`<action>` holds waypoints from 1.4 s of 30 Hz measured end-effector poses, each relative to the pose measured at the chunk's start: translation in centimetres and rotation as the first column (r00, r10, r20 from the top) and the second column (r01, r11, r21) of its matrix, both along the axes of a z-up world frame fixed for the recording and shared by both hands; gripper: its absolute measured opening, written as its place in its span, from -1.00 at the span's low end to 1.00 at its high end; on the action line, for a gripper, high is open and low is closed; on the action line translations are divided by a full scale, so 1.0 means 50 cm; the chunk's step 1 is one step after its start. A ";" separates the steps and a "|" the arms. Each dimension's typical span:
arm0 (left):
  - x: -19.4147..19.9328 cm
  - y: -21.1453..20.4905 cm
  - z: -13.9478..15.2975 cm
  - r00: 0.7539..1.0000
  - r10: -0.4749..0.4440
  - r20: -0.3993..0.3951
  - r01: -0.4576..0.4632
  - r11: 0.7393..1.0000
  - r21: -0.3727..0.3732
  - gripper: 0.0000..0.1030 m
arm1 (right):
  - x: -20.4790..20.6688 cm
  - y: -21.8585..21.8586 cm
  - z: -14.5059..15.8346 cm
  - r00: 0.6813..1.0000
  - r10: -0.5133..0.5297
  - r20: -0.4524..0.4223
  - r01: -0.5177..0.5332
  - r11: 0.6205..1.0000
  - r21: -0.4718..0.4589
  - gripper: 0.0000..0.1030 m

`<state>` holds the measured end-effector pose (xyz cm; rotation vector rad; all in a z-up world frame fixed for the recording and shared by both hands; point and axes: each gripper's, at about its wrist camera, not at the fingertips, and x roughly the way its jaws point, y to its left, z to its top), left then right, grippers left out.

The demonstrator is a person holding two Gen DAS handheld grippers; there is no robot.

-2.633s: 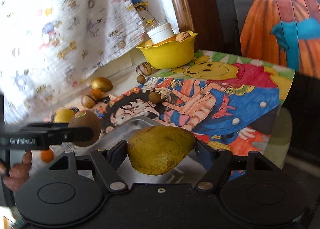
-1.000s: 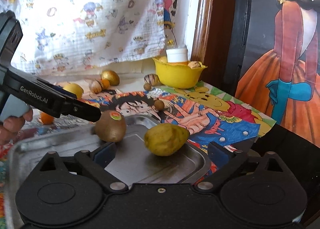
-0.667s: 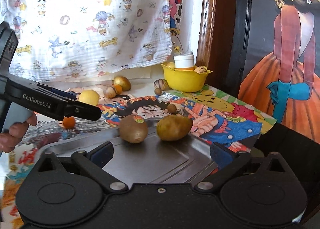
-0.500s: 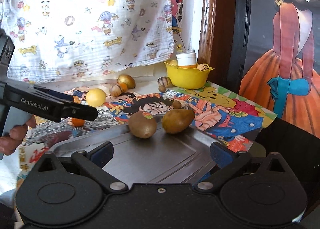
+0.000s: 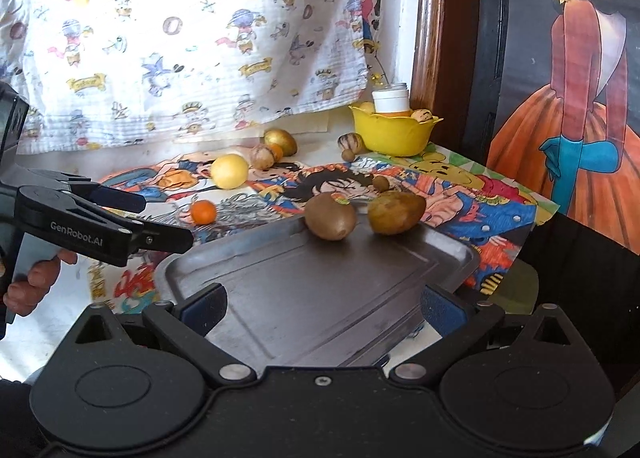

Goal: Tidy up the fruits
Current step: 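Move the left tool to the yellow lemon while the right tool approaches the small orange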

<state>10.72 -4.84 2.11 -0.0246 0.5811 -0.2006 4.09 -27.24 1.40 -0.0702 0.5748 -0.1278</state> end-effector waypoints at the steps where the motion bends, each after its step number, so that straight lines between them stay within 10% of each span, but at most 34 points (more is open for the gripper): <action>1: -0.006 0.003 -0.001 1.000 0.000 -0.002 0.000 1.000 0.003 0.99 | -0.002 0.006 0.000 1.000 -0.002 -0.005 0.002 1.000 0.001 0.99; 42: -0.030 0.181 -0.013 0.994 0.108 -0.013 -0.106 0.990 0.093 0.99 | 0.088 0.152 0.022 0.987 0.094 -0.129 -0.086 0.994 0.066 0.99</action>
